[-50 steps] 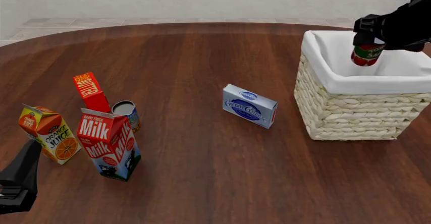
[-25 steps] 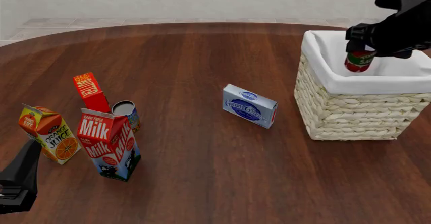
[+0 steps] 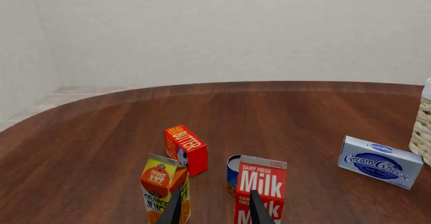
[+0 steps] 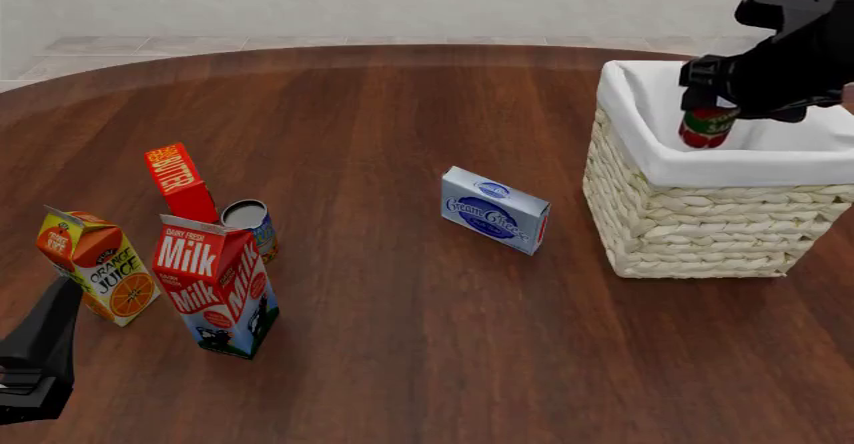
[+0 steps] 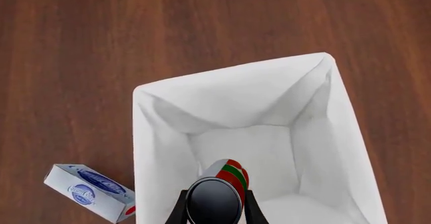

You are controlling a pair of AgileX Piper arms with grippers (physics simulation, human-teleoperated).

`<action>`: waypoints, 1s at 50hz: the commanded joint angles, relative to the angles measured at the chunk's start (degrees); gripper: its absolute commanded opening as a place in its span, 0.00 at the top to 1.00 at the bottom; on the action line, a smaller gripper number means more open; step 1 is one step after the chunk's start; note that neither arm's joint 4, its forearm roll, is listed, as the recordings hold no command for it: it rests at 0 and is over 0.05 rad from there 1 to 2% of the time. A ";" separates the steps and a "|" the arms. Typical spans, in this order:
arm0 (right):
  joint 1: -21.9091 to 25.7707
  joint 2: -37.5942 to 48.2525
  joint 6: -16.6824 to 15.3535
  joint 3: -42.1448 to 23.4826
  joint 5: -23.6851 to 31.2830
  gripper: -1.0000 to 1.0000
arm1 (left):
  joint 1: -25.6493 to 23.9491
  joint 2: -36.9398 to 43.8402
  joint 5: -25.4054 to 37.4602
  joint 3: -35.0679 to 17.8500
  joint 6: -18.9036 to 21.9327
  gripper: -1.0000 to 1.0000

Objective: Pick up the tomato sauce, and put it in the basket.

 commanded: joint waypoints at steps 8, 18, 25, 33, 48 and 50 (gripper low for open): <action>-0.42 1.77 1.34 -0.38 -1.21 1.00 | 0.01 0.00 0.00 0.00 0.01 0.00; -0.78 2.34 1.37 -0.65 -1.44 1.00 | -0.01 0.00 0.00 0.00 0.01 0.00; -1.26 2.75 1.19 -0.39 -1.87 1.00 | 0.00 0.01 0.01 0.00 0.00 0.00; -1.29 3.17 1.38 -0.42 -2.17 1.00 | 0.00 0.00 0.00 0.00 0.00 0.00; -2.32 3.39 0.42 -1.10 -2.49 0.00 | 0.00 0.00 0.00 0.00 0.00 0.00; -2.43 3.42 0.27 -1.13 -2.55 0.00 | -0.02 -0.01 -0.01 0.00 0.02 0.00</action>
